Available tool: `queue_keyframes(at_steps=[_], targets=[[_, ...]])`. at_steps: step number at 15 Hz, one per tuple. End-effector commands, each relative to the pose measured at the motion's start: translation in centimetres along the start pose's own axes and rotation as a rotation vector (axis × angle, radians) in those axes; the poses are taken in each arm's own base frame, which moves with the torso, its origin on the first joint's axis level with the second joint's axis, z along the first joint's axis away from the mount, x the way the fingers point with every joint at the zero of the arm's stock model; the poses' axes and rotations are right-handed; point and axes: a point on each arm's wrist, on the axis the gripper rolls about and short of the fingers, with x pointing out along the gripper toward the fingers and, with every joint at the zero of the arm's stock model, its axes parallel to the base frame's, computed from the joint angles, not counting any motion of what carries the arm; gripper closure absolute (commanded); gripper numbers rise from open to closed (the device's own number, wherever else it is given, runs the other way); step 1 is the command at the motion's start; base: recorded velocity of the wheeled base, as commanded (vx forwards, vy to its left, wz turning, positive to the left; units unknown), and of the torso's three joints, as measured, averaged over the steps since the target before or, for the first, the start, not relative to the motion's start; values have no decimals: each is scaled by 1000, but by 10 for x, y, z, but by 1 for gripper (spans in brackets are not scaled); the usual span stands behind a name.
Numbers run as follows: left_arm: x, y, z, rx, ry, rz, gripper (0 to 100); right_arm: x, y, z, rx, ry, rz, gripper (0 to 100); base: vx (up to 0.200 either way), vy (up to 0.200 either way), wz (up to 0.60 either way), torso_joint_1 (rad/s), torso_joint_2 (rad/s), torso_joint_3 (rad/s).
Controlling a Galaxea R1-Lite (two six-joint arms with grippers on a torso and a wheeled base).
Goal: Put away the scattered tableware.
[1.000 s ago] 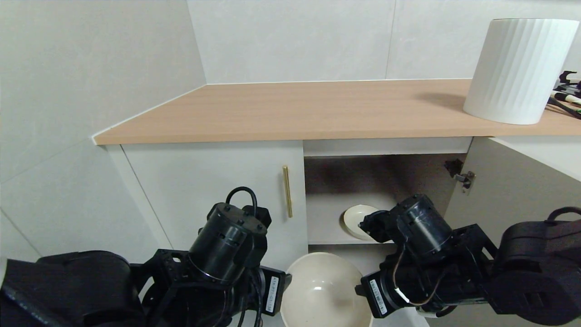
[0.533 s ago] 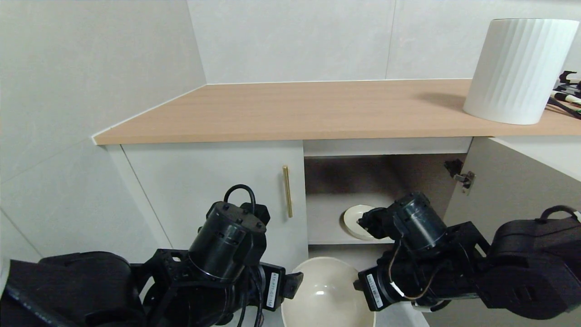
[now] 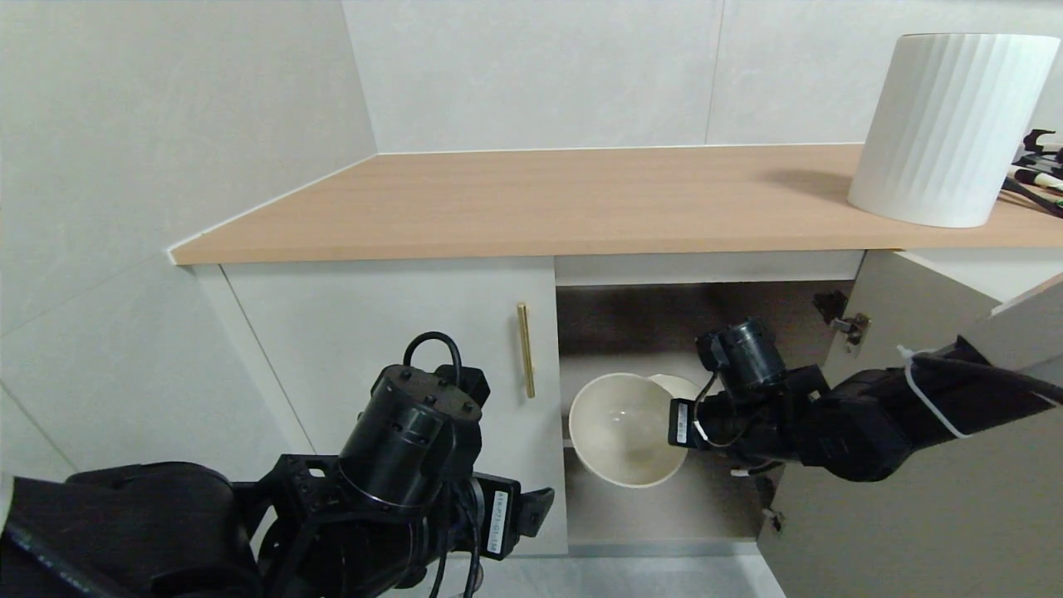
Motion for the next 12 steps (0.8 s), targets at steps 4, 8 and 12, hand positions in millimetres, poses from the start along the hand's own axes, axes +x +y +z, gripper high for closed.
queue_keyframes(at_steps=[4, 8, 12], targets=[[0, 1, 0, -2, -1, 1, 0, 42, -22, -1, 88, -102, -101, 100, 0, 0, 0, 0, 0, 0], [1, 1, 0, -2, 2, 2, 0, 63, -49, 24, 190, -183, -154, 100, 0, 0, 0, 0, 0, 0], [2, 2, 0, -4, 5, 6, 0, 78, -65, 40, 240, -227, -188, 100, 0, 0, 0, 0, 0, 0]])
